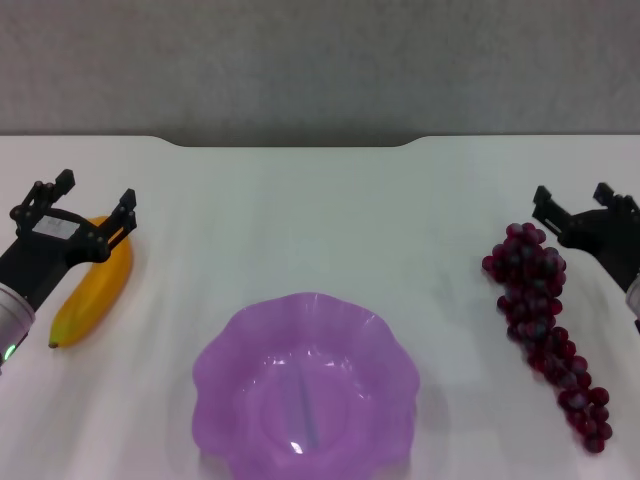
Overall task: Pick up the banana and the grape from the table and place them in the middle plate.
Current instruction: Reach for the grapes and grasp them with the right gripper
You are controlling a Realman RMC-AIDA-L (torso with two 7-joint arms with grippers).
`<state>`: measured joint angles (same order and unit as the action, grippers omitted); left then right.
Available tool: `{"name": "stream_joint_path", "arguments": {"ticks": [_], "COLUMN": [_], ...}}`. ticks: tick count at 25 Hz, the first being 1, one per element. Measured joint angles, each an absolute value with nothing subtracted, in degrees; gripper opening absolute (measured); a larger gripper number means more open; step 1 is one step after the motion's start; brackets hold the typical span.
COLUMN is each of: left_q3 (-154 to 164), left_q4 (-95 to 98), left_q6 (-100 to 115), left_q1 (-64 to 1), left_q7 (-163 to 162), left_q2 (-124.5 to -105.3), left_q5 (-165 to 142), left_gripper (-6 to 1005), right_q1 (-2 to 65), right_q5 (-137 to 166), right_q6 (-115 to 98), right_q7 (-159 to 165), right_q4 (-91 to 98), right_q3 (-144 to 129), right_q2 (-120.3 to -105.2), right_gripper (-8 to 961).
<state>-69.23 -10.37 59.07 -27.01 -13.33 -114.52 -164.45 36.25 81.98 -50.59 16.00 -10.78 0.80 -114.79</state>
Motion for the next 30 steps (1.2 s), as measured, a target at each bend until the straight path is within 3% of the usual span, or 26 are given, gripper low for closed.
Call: {"name": "stream_joint_path", "arguments": {"ticks": [30], "left_q3": [-69.2], "left_q4": [-11.7], "left_q6": [59.9], "left_q1": [-27.0], "left_q7": [-13.3], "left_q2": [-114.79], "left_q5": [-164.4], "left_gripper": [830], "right_q1": [35.2], "right_q5": [88.3], "right_q6": [-37.6], "right_q7": [16.0], "right_q4": [-13.5], "right_q3": [-0.1], "right_q2": [-114.85], "right_gripper": [898]}}
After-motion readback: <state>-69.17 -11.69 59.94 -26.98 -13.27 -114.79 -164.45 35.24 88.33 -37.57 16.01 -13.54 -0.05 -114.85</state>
